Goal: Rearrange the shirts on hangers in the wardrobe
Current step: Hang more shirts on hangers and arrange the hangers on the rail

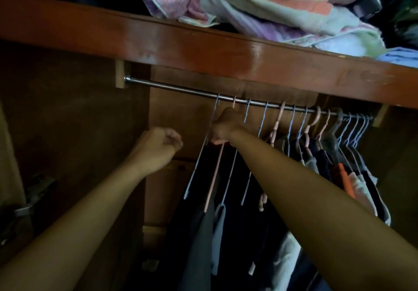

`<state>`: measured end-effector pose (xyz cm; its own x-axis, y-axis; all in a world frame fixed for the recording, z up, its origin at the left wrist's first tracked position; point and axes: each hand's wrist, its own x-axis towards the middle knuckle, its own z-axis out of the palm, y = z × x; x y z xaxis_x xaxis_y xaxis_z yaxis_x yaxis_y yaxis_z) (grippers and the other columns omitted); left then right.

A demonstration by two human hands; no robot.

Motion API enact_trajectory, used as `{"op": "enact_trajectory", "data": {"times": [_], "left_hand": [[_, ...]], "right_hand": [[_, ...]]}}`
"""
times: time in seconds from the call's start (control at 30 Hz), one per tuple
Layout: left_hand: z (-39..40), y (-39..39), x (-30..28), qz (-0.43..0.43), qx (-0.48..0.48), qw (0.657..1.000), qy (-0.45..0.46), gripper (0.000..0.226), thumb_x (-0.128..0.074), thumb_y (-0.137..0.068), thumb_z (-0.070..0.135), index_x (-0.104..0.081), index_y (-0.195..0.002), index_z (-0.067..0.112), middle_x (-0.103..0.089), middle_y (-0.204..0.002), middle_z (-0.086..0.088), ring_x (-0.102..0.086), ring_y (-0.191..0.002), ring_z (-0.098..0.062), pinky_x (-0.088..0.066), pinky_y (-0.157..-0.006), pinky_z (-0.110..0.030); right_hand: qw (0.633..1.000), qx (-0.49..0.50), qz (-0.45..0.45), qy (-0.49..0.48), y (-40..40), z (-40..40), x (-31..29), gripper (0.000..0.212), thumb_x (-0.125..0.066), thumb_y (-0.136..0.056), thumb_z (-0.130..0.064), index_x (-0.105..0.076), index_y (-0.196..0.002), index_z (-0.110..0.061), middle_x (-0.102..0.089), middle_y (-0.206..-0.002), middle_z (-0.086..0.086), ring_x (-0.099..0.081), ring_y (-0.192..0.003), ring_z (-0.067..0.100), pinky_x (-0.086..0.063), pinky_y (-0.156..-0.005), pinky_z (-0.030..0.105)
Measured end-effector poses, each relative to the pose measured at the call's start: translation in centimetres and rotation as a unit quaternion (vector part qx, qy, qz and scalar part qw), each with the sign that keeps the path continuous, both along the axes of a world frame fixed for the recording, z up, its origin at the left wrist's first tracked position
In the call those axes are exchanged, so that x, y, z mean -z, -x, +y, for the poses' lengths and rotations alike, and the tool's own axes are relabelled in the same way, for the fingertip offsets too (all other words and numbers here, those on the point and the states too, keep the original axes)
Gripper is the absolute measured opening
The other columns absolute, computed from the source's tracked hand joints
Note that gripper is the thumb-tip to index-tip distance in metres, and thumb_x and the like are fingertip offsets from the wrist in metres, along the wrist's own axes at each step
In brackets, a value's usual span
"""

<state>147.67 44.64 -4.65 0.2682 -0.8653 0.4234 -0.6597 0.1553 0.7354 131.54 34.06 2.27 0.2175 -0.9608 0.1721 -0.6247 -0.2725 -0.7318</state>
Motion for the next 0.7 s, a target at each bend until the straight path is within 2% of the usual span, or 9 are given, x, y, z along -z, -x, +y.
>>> {"op": "enact_trajectory", "data": {"times": [0.07,0.13,0.2,0.27,0.33,0.47,0.5,0.6,0.7], "left_hand": [[0.5,0.2,-0.6,-0.01,-0.003,1.0,0.0,0.012,-0.069,-0.089,0.025,-0.067,-0.083,0.035,-0.071,-0.082,0.011,-0.066,-0.085,-0.005,-0.047,-0.074,-0.021],[1.0,0.4,-1.5,-0.028,-0.008,1.0,-0.003,0.008,-0.068,-0.09,0.027,-0.068,-0.088,0.034,-0.068,-0.084,0.014,-0.064,-0.086,-0.004,-0.044,-0.072,-0.02],[1.2,0.9,-2.4,-0.04,-0.016,0.999,-0.005,0.004,-0.068,-0.09,0.028,-0.069,-0.091,0.033,-0.068,-0.084,0.014,-0.065,-0.087,-0.007,-0.045,-0.075,-0.022],[1.3,1.4,-3.3,-0.052,-0.027,0.998,-0.007,0.002,-0.069,-0.089,0.03,-0.069,-0.091,0.031,-0.068,-0.083,0.011,-0.066,-0.087,-0.012,-0.046,-0.077,-0.023],[1.3,2.1,-4.2,-0.059,-0.029,0.998,-0.015,0.005,-0.07,-0.088,0.03,-0.07,-0.092,0.028,-0.068,-0.085,0.007,-0.066,-0.087,-0.016,-0.046,-0.077,-0.025],[1.4,3.7,-5.6,-0.08,-0.019,0.996,-0.034,0.018,-0.072,-0.087,0.028,-0.069,-0.104,0.022,-0.067,-0.091,0.0,-0.064,-0.089,-0.019,-0.047,-0.078,-0.026],[1.5,4.2,-5.9,-0.093,-0.013,0.995,-0.033,0.021,-0.073,-0.086,0.027,-0.069,-0.106,0.021,-0.067,-0.092,0.0,-0.064,-0.087,-0.018,-0.047,-0.077,-0.025],[2.1,6.4,-6.3,-0.123,0.034,0.991,-0.028,0.027,-0.076,-0.084,0.023,-0.067,-0.11,0.019,-0.063,-0.086,0.001,-0.057,-0.07,-0.006,-0.04,-0.059,-0.013],[2.7,8.9,-6.2,-0.139,0.082,0.986,-0.041,0.037,-0.079,-0.081,0.024,-0.066,-0.115,0.024,-0.061,-0.092,0.004,-0.055,-0.075,0.0,-0.037,-0.059,-0.015]], "right_hand": [[0.991,0.021,0.115,0.071,0.7,0.7,-0.4,0.026,-0.07,-0.077,-0.009,-0.05,-0.061,-0.013,-0.06,-0.071,0.01,-0.062,-0.054,0.015,-0.035,-0.029,0.016],[0.982,0.022,0.164,0.093,1.6,2.2,-1.0,0.02,-0.065,-0.071,-0.02,-0.049,-0.059,-0.015,-0.057,-0.063,0.007,-0.062,-0.069,0.024,-0.04,-0.045,0.018],[0.979,0.015,0.182,0.094,2.4,3.0,-1.3,0.02,-0.055,-0.066,-0.033,-0.053,-0.064,-0.014,-0.069,-0.079,0.012,-0.069,-0.085,0.03,-0.047,-0.064,0.024],[0.976,0.008,0.194,0.098,3.4,3.5,-1.2,0.032,-0.061,-0.071,-0.04,-0.062,-0.08,-0.009,-0.071,-0.101,0.014,-0.068,-0.096,0.032,-0.05,-0.072,0.027],[0.972,-0.002,0.214,0.095,4.6,3.9,-1.2,0.036,-0.07,-0.074,-0.036,-0.069,-0.096,-0.007,-0.07,-0.105,0.011,-0.067,-0.098,0.029,-0.056,-0.078,0.028],[0.958,-0.06,0.268,0.078,7.0,5.6,-1.2,0.025,-0.076,-0.075,-0.032,-0.076,-0.092,-0.014,-0.069,-0.107,0.004,-0.064,-0.099,0.023,-0.057,-0.086,0.033],[0.958,-0.071,0.27,0.07,7.6,6.1,-1.1,0.023,-0.078,-0.074,-0.031,-0.075,-0.092,-0.017,-0.069,-0.104,0.003,-0.064,-0.096,0.021,-0.057,-0.085,0.031],[0.958,-0.088,0.266,0.06,9.8,7.8,-1.0,0.026,-0.081,-0.072,-0.03,-0.073,-0.095,-0.021,-0.066,-0.092,-0.005,-0.062,-0.087,0.015,-0.056,-0.079,0.027],[0.959,-0.096,0.261,0.056,12.3,9.3,-0.9,0.03,-0.08,-0.073,-0.028,-0.071,-0.1,-0.021,-0.058,-0.082,-0.013,-0.056,-0.076,0.007,-0.052,-0.072,0.024]]}}
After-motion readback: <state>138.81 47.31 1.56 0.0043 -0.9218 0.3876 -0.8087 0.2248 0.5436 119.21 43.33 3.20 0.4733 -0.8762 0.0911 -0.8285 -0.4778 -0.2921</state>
